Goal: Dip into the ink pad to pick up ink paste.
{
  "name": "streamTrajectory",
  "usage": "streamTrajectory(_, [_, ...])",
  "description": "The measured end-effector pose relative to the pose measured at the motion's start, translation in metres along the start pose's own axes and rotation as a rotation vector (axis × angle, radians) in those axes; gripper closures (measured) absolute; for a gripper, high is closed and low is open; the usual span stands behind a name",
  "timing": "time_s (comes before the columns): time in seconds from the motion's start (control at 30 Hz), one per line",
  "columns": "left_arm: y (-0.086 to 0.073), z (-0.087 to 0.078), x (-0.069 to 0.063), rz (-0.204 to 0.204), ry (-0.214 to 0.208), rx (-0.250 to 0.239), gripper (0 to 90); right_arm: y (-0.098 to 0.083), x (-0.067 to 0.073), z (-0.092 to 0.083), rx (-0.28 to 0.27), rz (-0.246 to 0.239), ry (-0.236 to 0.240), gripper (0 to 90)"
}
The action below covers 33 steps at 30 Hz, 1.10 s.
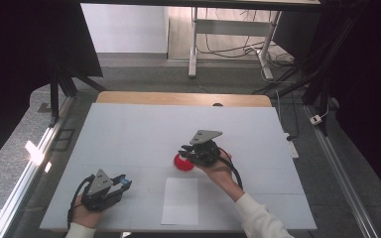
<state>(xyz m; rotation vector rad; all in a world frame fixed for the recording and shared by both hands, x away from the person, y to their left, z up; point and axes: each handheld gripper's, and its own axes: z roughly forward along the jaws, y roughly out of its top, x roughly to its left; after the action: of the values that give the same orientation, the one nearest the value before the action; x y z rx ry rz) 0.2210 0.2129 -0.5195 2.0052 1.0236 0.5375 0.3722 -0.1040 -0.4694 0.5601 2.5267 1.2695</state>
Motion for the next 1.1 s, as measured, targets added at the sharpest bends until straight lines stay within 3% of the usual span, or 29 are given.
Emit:
streamTrajectory(0.17, [0.000, 0.000, 0.000, -0.001, 0.000, 0.000, 64.6, -0.002, 0.000, 0.005, 0.029, -0.002, 0.011, 75.1])
streamTrajectory(1.1, [-0.001, 0.000, 0.001, -0.002, -0.002, 0.003, 64.6, -0.010, -0.001, 0.016, 0.079, 0.005, 0.009, 75.0])
